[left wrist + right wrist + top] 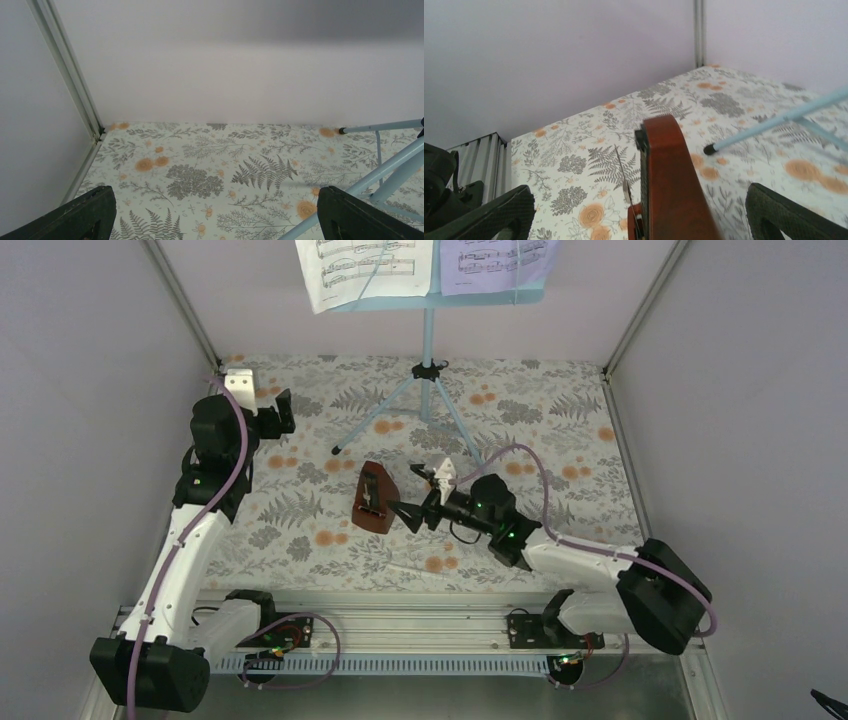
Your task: Pack up the instrument practice props
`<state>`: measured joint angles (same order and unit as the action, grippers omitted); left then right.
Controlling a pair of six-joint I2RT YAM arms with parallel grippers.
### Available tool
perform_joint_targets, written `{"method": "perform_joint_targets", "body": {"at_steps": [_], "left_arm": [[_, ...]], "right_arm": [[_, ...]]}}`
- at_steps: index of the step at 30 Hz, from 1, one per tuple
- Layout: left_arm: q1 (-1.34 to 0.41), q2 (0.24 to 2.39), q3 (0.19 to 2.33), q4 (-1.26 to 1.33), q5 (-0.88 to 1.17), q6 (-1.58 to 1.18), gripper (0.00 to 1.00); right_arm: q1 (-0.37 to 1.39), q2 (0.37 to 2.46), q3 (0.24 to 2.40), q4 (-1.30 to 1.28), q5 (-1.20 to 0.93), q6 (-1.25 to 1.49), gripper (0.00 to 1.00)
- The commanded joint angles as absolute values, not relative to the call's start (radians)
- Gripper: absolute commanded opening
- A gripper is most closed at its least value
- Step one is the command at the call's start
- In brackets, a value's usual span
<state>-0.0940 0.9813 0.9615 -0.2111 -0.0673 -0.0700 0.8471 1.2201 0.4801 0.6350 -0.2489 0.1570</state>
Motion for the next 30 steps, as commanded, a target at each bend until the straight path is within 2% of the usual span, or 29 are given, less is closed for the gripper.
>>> {"method": "perform_joint_targets", "body": {"at_steps": [1, 9, 30], "left_arm": [[-0.097, 0.966, 0.956, -0.193, -0.055, -0.061, 1.0], [-0.097, 0.968, 0.957, -0.194, -0.058, -0.061, 1.0], [-0.097, 0.98, 0.959, -0.196, -0.029, -0.071, 1.0]], "right_arm": [[0.842, 1.311, 0.568, 0.707, -0.354, 0.022, 1.0], [0.842, 1.526, 0.687, 0.718, -0.326, -0.071, 1.0], [0.842, 1.692, 0.734, 0.774, -0.221, -0.086, 1.0]]}}
